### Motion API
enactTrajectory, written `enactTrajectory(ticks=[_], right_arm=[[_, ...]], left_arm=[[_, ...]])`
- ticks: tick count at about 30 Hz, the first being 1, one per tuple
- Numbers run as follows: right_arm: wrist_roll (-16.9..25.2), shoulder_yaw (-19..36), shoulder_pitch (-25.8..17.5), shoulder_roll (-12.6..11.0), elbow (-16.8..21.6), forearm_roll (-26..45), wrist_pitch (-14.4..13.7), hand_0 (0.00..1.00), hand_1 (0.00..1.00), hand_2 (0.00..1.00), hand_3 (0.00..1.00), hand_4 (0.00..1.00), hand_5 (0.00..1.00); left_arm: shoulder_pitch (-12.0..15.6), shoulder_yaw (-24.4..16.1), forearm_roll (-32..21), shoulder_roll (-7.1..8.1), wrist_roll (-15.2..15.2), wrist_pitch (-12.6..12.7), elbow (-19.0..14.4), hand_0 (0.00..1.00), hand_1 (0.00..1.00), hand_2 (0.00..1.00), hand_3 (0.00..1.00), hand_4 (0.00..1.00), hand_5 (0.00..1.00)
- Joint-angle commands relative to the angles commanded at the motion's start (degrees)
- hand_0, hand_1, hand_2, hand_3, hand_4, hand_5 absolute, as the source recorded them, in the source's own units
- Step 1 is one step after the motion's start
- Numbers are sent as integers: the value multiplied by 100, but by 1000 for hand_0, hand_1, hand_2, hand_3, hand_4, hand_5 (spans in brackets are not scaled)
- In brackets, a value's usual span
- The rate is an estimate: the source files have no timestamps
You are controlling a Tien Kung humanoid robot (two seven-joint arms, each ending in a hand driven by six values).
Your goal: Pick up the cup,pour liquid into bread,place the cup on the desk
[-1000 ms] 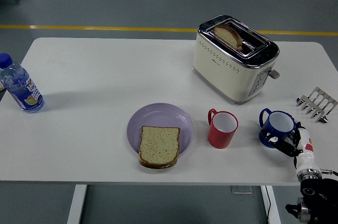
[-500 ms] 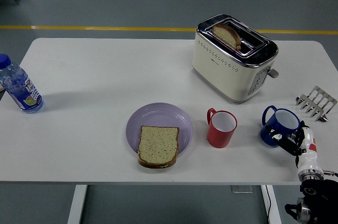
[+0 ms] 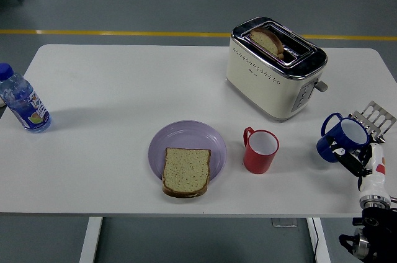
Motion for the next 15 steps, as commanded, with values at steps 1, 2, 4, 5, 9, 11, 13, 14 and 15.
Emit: enactTrajectory(ticks=[1, 2, 4, 5, 9, 11, 13, 14, 15], right_arm=[[-14, 40, -12, 1, 17, -58, 0, 463, 479, 545, 663, 861, 89], [-54, 162, -42, 7, 68, -205, -13, 463, 479, 545, 663, 861, 89], [-117, 307, -71, 13, 132, -378, -13, 408, 431, 536, 591, 850, 82], [-154, 387, -86, 12, 176, -472, -12, 408, 431, 536, 591, 850, 82], [-326, 717, -137, -25, 397, -879, -1, 408, 431, 536, 591, 850, 82], [-500, 871, -168, -54, 546, -1127, 40, 336, 377, 518, 549, 849, 92], [-664, 987, -189, -88, 697, -1378, 74, 336, 377, 518, 549, 849, 92], [-771, 1055, -204, -106, 809, -1519, 108, 336, 377, 518, 549, 849, 92], [-823, 1089, -213, -116, 864, -1590, 126, 336, 377, 518, 549, 849, 92]], left_arm=[[1, 0, 1, -1, 0, 0, 0, 670, 740, 741, 640, 404, 998], [4, -1, 2, -4, -1, 2, 0, 670, 740, 741, 640, 404, 998], [4, -6, 8, -5, 0, 3, -1, 671, 740, 741, 640, 405, 998], [4, -9, 11, -4, -1, 3, -1, 671, 740, 741, 640, 405, 998], [4, -11, 23, -3, -3, 4, -2, 671, 740, 741, 640, 405, 998], [4, -21, 30, -1, -4, 5, -2, 670, 740, 741, 639, 404, 998], [7, -20, 24, -1, -3, 6, -1, 670, 740, 741, 639, 404, 998], [9, -19, 24, -2, -2, 5, -1, 670, 740, 741, 639, 404, 998], [10, -18, 25, -2, -2, 4, -1, 670, 740, 741, 639, 404, 998]])
